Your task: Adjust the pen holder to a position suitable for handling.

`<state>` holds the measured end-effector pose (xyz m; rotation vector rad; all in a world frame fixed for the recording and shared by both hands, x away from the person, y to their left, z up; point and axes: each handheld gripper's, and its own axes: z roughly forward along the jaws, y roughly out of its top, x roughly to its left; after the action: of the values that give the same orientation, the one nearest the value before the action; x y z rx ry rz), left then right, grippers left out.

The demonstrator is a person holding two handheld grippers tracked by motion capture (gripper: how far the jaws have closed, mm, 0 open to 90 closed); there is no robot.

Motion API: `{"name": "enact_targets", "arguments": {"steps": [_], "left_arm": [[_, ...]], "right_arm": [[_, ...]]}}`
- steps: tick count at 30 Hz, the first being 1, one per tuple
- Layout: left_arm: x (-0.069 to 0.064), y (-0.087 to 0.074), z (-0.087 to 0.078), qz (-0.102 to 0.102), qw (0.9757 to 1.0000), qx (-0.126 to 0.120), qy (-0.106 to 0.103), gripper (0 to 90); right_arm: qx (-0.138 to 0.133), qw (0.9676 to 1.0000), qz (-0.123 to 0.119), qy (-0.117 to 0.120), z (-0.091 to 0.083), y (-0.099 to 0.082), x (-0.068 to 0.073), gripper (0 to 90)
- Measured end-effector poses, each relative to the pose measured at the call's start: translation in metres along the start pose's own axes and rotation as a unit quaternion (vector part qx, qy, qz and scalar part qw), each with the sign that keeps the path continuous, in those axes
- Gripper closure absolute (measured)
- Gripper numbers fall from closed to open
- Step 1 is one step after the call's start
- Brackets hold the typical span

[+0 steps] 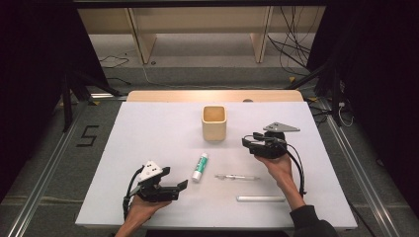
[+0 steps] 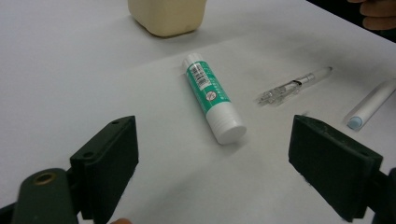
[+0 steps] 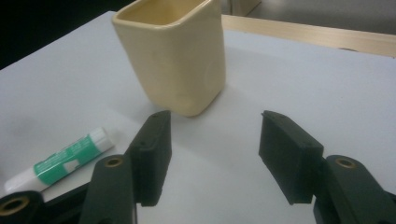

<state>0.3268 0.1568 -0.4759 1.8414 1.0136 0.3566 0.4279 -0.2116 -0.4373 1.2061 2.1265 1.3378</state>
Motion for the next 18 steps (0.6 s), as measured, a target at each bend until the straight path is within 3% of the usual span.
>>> {"name": "enact_targets", "arguments": {"steps": [7,18], "left_arm": [[-0.006,0.008,0.012,-0.003,0.9998,0.019,0.003,15.5],[-0.008,0.020,0.029,-0.010,0.9990,0.044,0.007,15.5]], "right_arm": [[-0.016,0.9998,-0.009,0.006,-0.022,-0.009,0.011,36.9],[-0.022,0.9996,-0.011,0.017,-0.041,-0.024,0.020,32.2]]}}
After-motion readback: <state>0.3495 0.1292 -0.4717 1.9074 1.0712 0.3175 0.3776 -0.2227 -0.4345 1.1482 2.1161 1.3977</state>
